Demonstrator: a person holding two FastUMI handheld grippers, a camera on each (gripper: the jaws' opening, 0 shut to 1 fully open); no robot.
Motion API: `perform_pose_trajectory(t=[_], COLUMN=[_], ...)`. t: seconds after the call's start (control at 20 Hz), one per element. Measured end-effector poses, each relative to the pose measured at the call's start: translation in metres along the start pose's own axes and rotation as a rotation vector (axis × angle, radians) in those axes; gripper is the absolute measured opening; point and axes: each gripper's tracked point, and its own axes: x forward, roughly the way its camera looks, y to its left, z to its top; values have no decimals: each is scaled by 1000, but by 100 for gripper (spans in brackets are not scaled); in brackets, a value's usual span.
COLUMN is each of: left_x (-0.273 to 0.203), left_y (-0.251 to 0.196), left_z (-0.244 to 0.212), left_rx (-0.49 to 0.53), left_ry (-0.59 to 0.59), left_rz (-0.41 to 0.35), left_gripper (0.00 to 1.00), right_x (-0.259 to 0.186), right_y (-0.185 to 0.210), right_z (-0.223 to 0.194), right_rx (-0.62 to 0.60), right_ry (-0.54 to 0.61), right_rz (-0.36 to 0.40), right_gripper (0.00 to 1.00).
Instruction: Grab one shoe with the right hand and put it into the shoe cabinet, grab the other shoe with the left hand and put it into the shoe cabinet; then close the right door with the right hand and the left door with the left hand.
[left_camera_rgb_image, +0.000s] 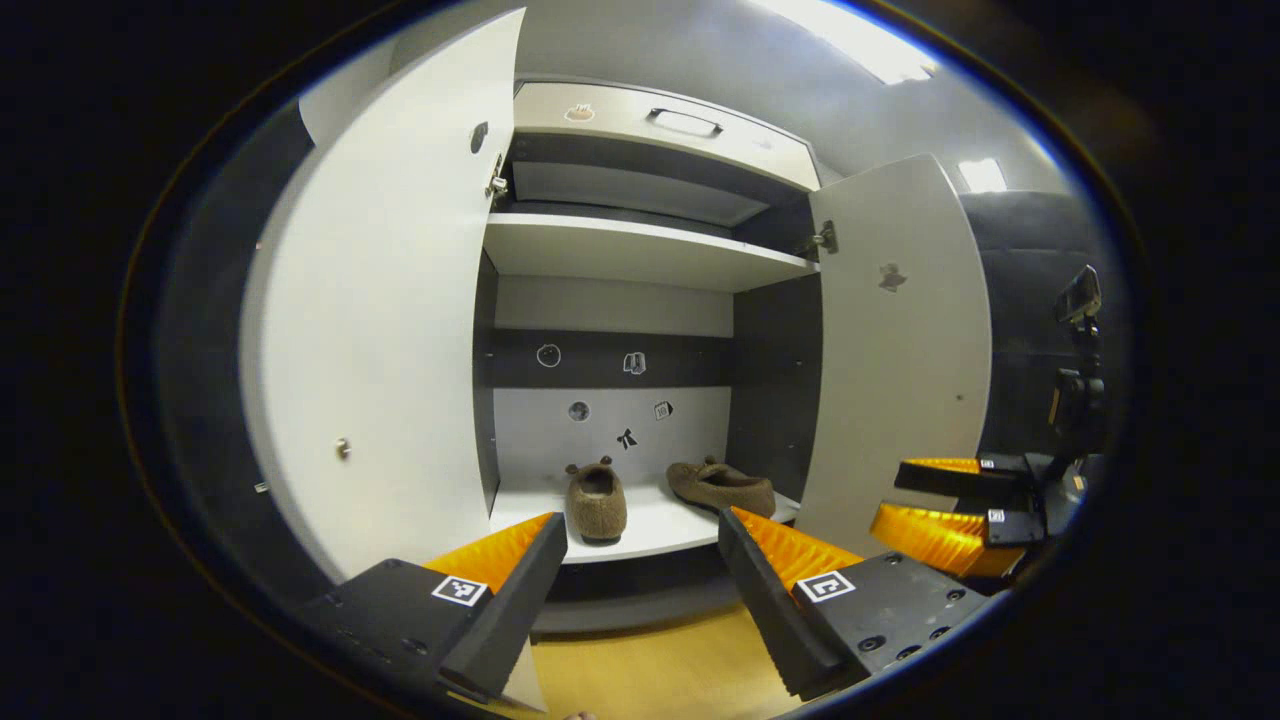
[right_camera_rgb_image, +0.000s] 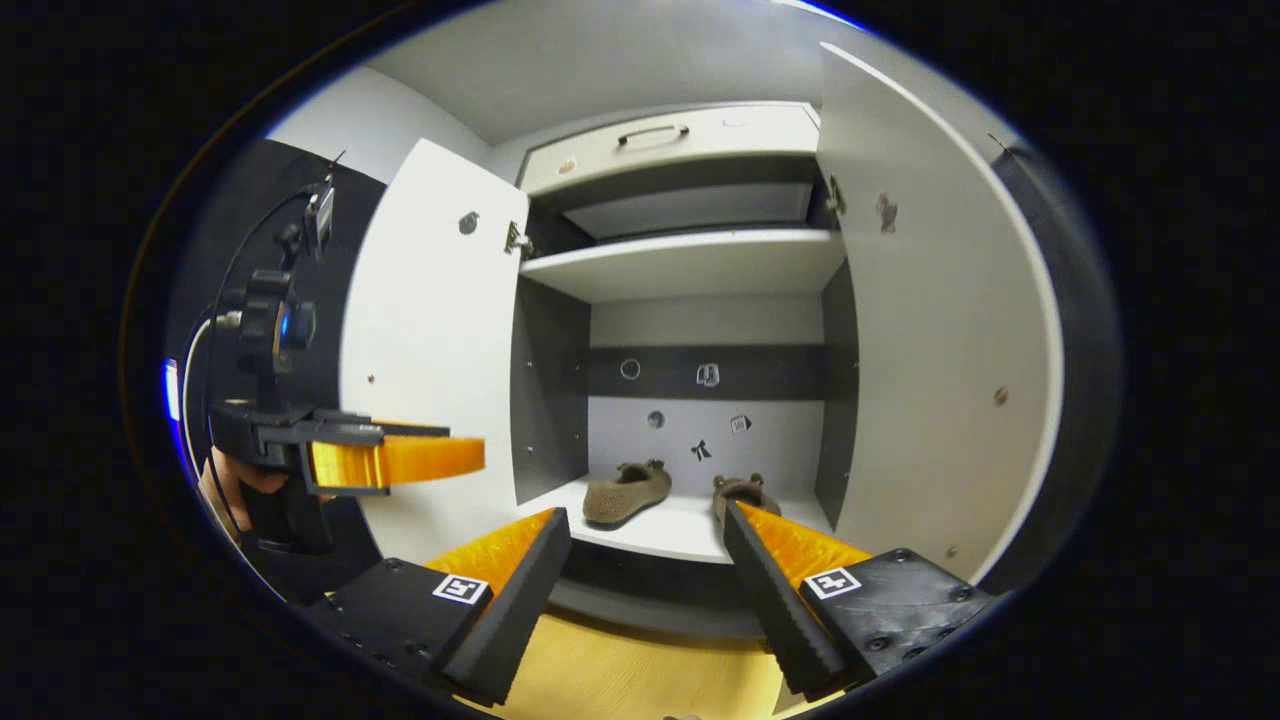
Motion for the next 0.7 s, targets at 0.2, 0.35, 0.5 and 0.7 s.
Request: perform_pose_trajectory(t=[0.2,0.35,0.5,0.7], left_x=[-56,-82,-98,-115], left_y=[-9,-10,5,41], left_z=[8,16,12,-4], left_rx=[-33,-73,-83,7], left_ry=[-14,-40,-58,-10], left_rz=[-67,-112,-65,96], left_gripper=[96,97,97,95], right_x=[-57,-94,-115,-106], right_y=[-35,-94,-160,-200], right_z=[28,32,36,39], right_rx=[-63,-107,-158,-207], right_ry=[-56,-42,-29,-39], right_rz=[-103,-258,-414,-468], right_gripper=[100,97,97,97])
